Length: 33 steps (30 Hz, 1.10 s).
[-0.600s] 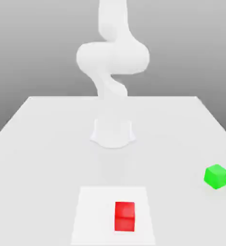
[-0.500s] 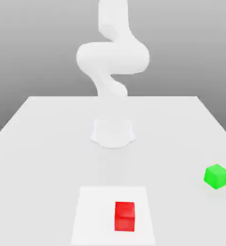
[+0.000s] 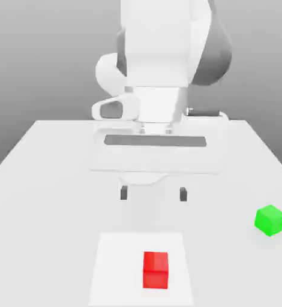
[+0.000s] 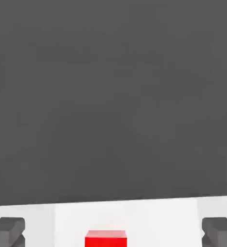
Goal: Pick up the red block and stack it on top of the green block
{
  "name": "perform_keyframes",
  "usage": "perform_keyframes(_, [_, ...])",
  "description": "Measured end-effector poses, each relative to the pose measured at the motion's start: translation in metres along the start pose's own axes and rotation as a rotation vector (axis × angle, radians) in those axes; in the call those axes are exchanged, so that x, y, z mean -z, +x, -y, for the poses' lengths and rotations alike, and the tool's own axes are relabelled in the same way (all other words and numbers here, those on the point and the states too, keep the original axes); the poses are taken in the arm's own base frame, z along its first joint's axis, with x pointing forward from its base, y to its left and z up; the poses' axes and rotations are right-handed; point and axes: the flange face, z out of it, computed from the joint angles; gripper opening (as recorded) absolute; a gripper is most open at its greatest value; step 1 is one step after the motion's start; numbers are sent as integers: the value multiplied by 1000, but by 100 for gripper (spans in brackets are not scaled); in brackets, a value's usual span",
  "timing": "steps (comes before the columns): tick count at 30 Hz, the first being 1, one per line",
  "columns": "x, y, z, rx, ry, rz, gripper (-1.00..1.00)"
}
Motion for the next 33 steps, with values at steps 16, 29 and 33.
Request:
perform_keyframes(16, [-151, -40, -33, -7, -105, 110, -100])
perform_keyframes(29, [-58, -201, 53, 195, -85, 134, -100])
perform_keyframes(33, [-35, -310, 62, 307, -82, 137, -100])
